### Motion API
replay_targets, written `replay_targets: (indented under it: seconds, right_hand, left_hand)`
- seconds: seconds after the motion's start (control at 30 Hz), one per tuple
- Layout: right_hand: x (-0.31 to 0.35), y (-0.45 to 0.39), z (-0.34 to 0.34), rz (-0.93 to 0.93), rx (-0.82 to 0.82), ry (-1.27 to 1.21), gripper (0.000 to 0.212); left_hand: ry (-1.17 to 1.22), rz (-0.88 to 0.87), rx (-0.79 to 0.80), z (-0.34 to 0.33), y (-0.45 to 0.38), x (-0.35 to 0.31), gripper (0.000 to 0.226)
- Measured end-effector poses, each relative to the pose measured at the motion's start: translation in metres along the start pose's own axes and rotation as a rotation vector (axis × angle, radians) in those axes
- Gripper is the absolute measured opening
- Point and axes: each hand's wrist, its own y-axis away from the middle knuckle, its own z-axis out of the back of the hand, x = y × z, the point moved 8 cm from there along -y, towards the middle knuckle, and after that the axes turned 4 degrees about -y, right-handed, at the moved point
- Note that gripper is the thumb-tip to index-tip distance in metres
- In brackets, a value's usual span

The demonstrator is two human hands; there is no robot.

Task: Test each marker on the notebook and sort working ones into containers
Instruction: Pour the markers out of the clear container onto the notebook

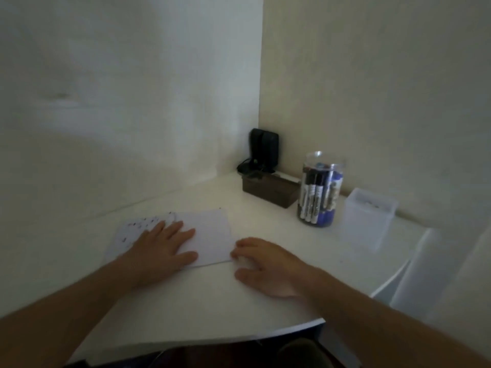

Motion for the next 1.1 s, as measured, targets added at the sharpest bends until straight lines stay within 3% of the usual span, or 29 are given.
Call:
replay_targets:
  seconds: [0.07, 0.2, 0.37, 0.5, 0.57, 0.63, 0.7, 0.77, 0.87, 0.93, 1.0, 1.1]
  right_hand:
    - [-0.032, 0.030, 0.025, -0.086, -0.216, -0.106, 0.046]
    - [-0.075, 0.069, 0.066, -0.323, -0.558, -0.214, 0.078]
    - [-0.077, 0.059, 0.125, -0.307, -0.911, -0.443, 0.089]
    - [-0.111, 0.028, 0.142, -0.474, -1.013, -0.734, 0.120]
    - [-0.135, 0.015, 0.139, -0.620, -1.071, -0.758, 0.125]
    - [-0.132, 0.015, 0.138, -0.657, -1.148, -0.704, 0.117]
    - [-0.121, 0.016, 0.134, -0.611, -1.222, -0.707, 0.092]
    - [-0.116, 0.013, 0.126, -0.634, -1.250, -0.741, 0.079]
    - [-0.105, 0.010, 0.116, -0.700, -1.239, -0.723, 0.091]
    - [-0.091, 0.014, 0.115, -0.671, -1.233, -0.647, 0.092]
    - [-0.072, 0.017, 0.119, -0.553, -1.156, -0.639, 0.083]
    - [-0.045, 0.001, 0.141, -0.365, -0.886, -0.292, 0.076]
  left_hand:
    - [0.018, -0.007, -0.011, 0.002, 0.007, -0.003, 0.117]
    - [0.031, -0.007, -0.015, 0.002, 0.011, -0.008, 0.132]
    - [0.015, -0.052, -0.070, 0.005, 0.003, -0.006, 0.128]
    - [0.044, -0.091, -0.118, 0.010, -0.005, -0.005, 0.109]
    - [0.081, -0.112, -0.134, 0.012, -0.006, -0.007, 0.109]
    - [0.056, -0.124, -0.114, 0.008, -0.006, -0.008, 0.118]
    - [0.050, -0.135, -0.059, 0.010, -0.004, -0.005, 0.111]
    - [0.089, -0.165, -0.064, 0.020, -0.010, 0.001, 0.094]
    - [0.162, -0.199, -0.084, 0.035, -0.025, 0.011, 0.065]
    - [0.190, -0.242, -0.220, 0.042, -0.033, 0.014, 0.041]
    - [0.260, -0.268, -0.395, 0.044, -0.035, 0.019, 0.038]
    - [0.445, -0.234, -0.389, 0.037, -0.035, 0.032, 0.061]
